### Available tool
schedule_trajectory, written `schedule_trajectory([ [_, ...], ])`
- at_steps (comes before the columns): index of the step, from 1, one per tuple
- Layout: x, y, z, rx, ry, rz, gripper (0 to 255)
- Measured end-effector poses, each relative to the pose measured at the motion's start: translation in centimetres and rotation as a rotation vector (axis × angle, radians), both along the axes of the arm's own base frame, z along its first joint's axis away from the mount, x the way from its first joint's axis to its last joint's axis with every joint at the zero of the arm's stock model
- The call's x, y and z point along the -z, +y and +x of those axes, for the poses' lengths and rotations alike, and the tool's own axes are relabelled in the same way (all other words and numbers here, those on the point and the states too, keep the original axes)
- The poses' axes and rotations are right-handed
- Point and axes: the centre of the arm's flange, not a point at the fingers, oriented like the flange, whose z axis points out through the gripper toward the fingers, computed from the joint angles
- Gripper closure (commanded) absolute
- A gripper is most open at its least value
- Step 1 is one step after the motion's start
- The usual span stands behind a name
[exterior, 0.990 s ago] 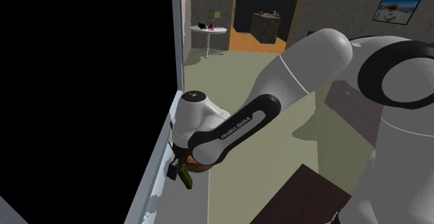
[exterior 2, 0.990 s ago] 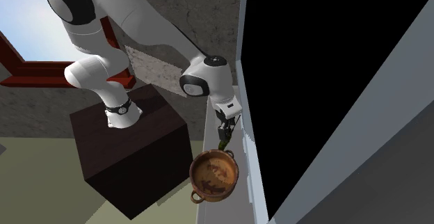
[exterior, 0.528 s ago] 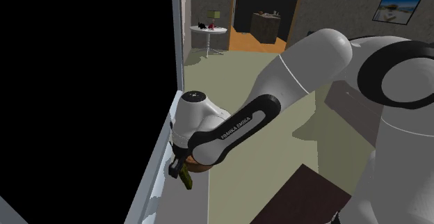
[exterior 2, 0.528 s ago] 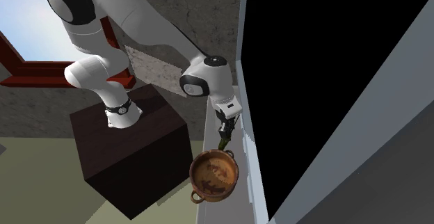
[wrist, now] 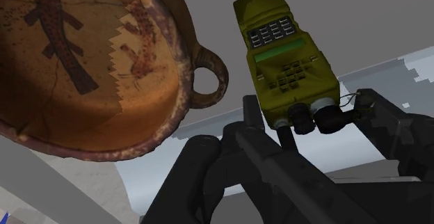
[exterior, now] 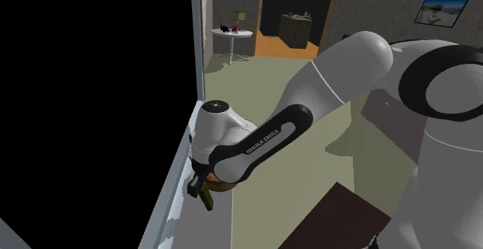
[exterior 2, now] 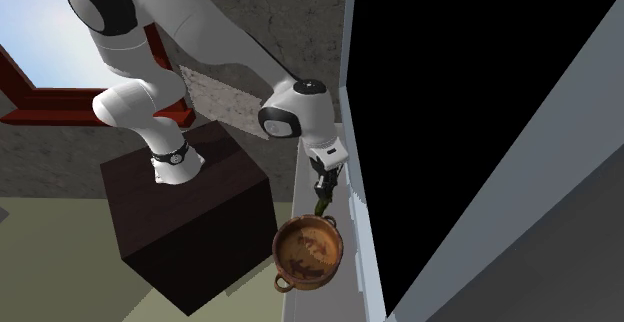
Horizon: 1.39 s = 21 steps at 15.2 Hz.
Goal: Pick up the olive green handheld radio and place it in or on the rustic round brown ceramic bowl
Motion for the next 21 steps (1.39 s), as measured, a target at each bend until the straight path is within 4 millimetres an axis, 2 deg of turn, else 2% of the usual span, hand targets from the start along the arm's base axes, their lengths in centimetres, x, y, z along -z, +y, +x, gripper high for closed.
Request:
schedule_trajectory([
  [21, -10.7, 0.0, 0.0, 0.0, 0.0, 0.0, 255],
])
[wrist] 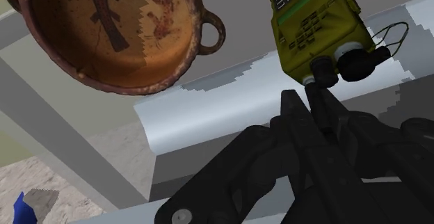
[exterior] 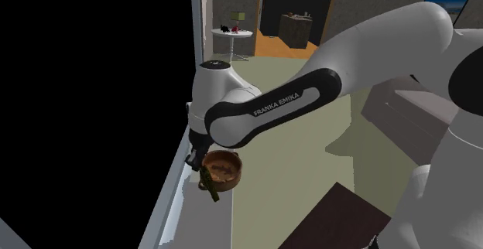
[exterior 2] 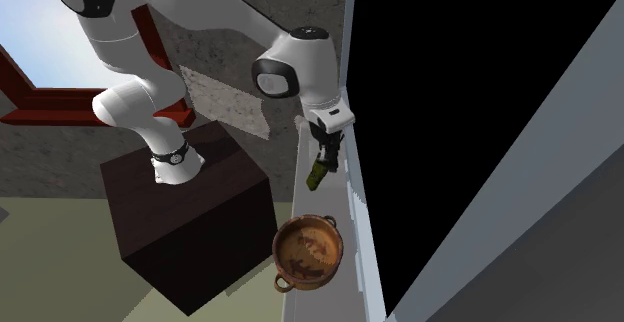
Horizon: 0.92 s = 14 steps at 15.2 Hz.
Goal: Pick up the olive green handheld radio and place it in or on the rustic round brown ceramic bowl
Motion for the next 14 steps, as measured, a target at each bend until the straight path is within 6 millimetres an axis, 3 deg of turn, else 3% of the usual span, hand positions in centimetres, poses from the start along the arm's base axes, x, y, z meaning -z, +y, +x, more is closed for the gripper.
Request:
schedule_trajectory([
  [7, -3.6, -0.1, -0.1, 0.0, 0.0, 0.0, 255],
  [9, -4.0, -1.2, 0.8, 0.0, 0.0, 0.0, 255],
  [14, -4.2, -7.1, 3.7, 0.002, 0.001, 0.0, 255],
])
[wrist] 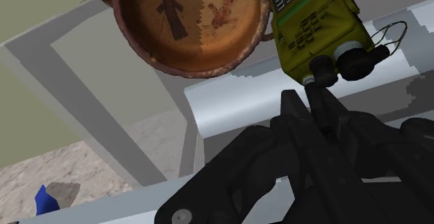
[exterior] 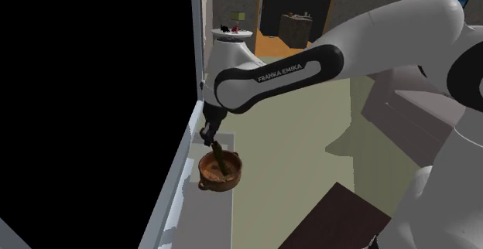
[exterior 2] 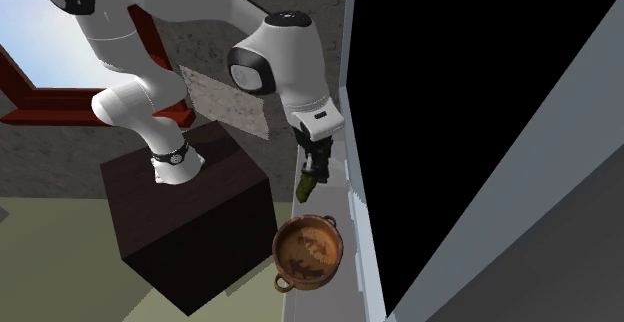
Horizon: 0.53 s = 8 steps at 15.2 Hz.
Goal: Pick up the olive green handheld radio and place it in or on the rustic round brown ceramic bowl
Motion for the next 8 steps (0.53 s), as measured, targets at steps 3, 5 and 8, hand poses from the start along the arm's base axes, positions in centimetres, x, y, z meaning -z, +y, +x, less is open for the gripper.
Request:
schedule_trajectory([
  [3, -0.1, -3.3, 1.7, 0.0, 0.0, 0.0, 255],
  [5, 0.1, -5.7, 3.0, 0.0, 0.0, 0.0, 255],
  [8, 0.8, -7.2, 3.9, -0.001, 0.0, 0.0, 255],
])
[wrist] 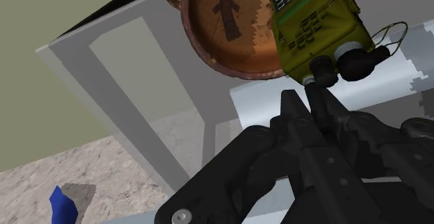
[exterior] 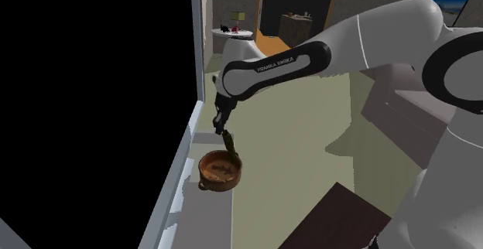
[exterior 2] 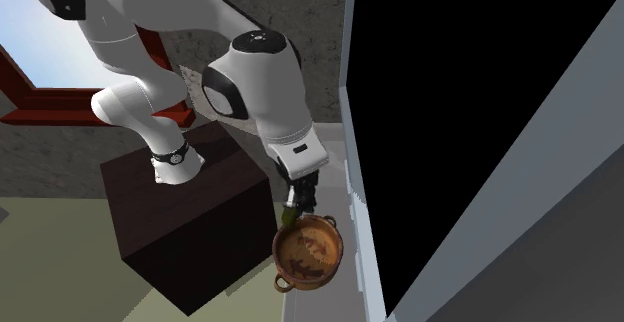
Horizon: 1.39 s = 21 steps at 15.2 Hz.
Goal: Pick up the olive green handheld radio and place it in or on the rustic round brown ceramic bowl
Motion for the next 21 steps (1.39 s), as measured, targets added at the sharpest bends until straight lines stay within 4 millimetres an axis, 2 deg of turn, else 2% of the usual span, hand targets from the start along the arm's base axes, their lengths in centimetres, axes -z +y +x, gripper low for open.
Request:
schedule_trajectory([
  [11, 5.7, -0.1, 0.0, -0.001, 0.0, 0.0, 255],
  [17, 6.2, -0.1, 0.1, -0.001, 0.0, 0.0, 255],
  [18, 6.2, -0.1, 0.1, -0.001, 0.0, 0.0, 0],
  [21, 6.2, -0.1, 0.1, -0.001, 0.0, 0.0, 0],
])
